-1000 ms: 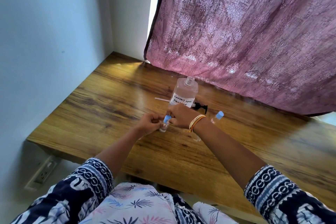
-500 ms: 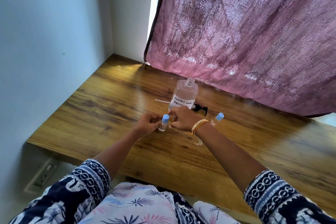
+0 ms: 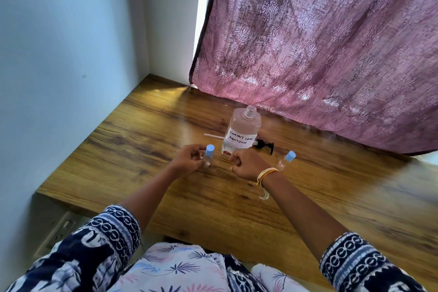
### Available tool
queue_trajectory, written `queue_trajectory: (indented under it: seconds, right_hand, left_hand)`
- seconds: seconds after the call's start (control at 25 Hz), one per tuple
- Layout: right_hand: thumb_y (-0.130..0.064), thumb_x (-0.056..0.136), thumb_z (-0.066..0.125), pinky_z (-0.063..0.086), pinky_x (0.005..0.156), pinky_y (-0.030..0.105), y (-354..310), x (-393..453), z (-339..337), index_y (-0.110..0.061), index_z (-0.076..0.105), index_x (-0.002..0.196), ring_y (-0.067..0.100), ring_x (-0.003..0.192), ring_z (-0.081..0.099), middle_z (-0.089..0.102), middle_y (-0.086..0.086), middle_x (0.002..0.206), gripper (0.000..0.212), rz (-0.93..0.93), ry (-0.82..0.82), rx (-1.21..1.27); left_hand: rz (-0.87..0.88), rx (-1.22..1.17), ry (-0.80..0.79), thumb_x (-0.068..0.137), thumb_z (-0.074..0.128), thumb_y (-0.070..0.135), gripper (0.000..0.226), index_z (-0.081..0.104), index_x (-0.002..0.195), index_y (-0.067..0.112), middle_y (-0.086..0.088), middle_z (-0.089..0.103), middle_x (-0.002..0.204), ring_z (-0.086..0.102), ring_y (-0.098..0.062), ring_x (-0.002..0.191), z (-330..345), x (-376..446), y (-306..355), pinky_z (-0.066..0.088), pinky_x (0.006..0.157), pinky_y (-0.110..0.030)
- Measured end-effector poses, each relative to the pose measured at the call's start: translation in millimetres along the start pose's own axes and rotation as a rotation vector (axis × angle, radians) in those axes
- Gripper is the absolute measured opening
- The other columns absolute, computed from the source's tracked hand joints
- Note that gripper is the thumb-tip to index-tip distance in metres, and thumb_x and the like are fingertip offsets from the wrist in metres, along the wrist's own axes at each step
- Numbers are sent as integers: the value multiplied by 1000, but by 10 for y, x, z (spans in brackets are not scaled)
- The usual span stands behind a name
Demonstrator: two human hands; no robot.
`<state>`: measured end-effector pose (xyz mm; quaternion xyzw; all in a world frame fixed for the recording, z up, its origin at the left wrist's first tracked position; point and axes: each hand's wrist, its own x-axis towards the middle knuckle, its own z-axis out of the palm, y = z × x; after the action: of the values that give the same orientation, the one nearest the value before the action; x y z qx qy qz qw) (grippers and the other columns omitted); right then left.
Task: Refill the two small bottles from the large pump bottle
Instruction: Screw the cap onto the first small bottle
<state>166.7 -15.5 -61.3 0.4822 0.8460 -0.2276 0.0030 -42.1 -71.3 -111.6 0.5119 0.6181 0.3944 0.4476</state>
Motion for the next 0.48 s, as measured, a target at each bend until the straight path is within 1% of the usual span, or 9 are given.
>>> queue_trajectory:
  seconds: [0.04,0.08,0.16,0.24,0.32,0.4,0.48]
  right_hand:
    - [-12,81,69,53,74,29,12,8,14,-12,68,107,19,80,65,65,1,79,26,1,-8,3]
    - [-12,81,69,54,75,30,22,9,23,-12,68,107,19,79,64,65,2,80,26,5,-13,6]
    - [-14,81,69,56,78,33,54,11,37,-13,69,105,18,79,63,62,0,79,24,15,-16,9]
    - [-16,81,68,57,79,35,95,8,56,-14,70,101,18,80,62,59,-4,79,20,24,-15,9]
    - [-15,82,66,55,78,33,138,-8,71,-14,70,100,17,82,60,54,-9,77,18,35,-14,15]
    - [-13,83,64,52,75,31,175,-28,78,-13,70,97,15,81,57,50,-12,77,16,48,-3,22]
    - [-12,82,61,53,76,33,215,-59,75,-12,71,93,17,84,60,60,-4,84,14,69,23,28]
  left_hand:
    - [-8,-13,-9,75,71,-9,52,58,124,3,-12,69,111,67,-6,84,2,-14,1,56,81,-23]
    - [-20,-31,-15,74,73,-8,56,57,126,3,-12,68,113,69,-10,90,2,-30,15,57,84,-25]
    - [-38,-44,-16,70,78,-4,62,57,126,7,-13,68,114,68,-25,102,0,-41,26,57,90,-37]
    - [-38,-37,5,64,84,2,65,59,123,12,-12,68,113,67,-30,105,-8,-35,17,56,91,-41]
    - [-30,-42,36,59,88,6,64,62,117,18,-11,67,113,65,-29,107,-5,-25,-4,55,94,-40]
    - [-25,-46,68,58,90,8,65,61,115,20,-10,65,113,63,-24,110,11,-45,23,54,95,-38]
    - [-3,3,119,56,91,16,71,61,120,18,-4,65,115,61,-15,111,26,-60,59,53,93,-35]
